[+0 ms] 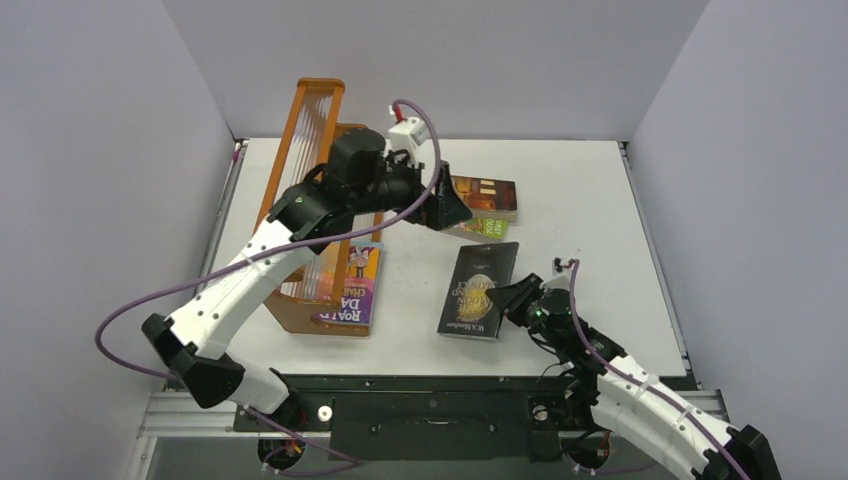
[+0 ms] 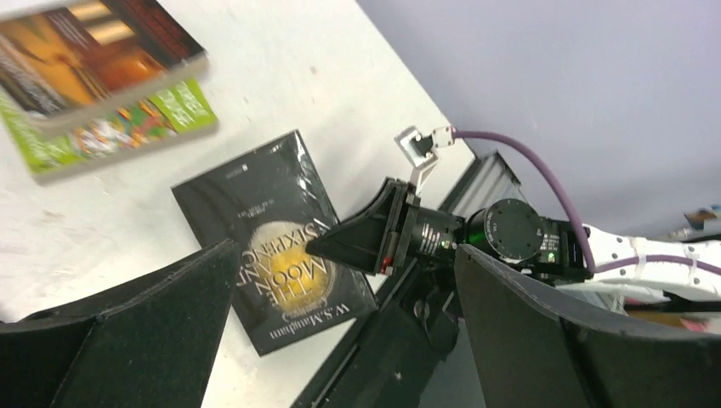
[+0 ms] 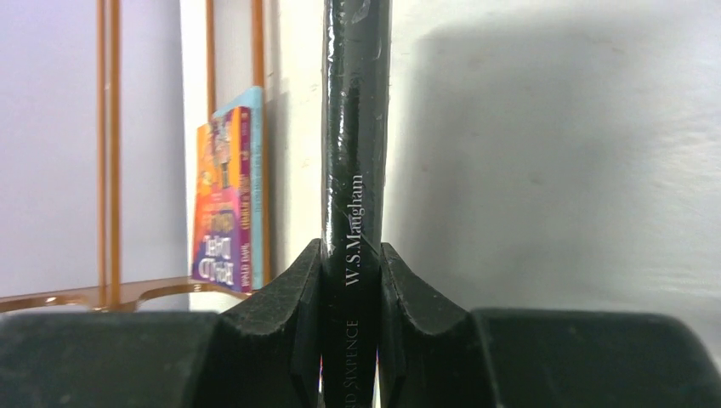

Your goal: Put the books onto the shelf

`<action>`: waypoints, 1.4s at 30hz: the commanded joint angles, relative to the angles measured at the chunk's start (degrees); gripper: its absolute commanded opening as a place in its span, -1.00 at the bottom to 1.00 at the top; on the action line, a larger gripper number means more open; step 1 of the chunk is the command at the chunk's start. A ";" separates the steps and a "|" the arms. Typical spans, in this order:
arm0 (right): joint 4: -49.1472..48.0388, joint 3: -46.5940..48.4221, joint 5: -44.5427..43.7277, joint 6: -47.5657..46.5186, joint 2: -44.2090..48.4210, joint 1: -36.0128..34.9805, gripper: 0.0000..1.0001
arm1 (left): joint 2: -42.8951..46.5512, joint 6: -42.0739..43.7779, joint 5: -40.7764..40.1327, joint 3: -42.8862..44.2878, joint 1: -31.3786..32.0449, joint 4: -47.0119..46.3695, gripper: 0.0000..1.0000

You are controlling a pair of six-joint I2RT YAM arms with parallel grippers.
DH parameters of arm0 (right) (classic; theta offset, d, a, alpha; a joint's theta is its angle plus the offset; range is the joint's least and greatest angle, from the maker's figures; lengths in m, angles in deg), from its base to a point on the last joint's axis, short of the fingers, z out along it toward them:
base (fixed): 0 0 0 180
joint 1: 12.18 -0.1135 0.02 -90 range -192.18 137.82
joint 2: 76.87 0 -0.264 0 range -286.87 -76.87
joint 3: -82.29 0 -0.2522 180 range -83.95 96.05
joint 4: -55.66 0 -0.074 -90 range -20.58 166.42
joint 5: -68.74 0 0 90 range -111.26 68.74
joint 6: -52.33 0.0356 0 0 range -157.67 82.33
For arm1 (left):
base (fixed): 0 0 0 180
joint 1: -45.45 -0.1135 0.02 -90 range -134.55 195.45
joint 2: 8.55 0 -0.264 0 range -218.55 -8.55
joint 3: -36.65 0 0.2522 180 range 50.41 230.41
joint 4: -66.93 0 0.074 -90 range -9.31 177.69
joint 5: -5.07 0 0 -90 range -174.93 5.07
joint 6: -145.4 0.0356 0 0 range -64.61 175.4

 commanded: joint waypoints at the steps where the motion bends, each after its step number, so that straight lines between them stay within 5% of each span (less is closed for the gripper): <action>1: -19.20 9.29 5.49 -0.95 -7.70 0.13 -1.00 | 4.26 2.90 -5.15 6.25 -3.78 8.10 0.93; 7: -35.04 13.93 6.13 4.10 -21.99 -2.72 -1.00 | 10.70 0.61 -1.92 8.35 -13.61 10.38 0.93; 18: -50.90 24.32 6.07 8.63 -43.52 -6.76 -1.00 | 15.23 1.45 -6.67 8.95 -15.81 14.48 0.93; 27: -52.66 29.75 4.11 9.10 -55.23 -10.03 -1.00 | 16.69 0.80 -7.18 6.01 -17.52 13.20 0.93; 33: -65.84 29.81 6.55 14.11 -63.89 -10.60 -1.00 | 15.87 1.53 -6.98 5.47 -18.48 13.84 0.93; 42: -63.69 33.84 4.81 14.48 -69.74 -13.33 -1.00 | 17.00 0.62 -6.05 2.34 -19.18 12.31 0.93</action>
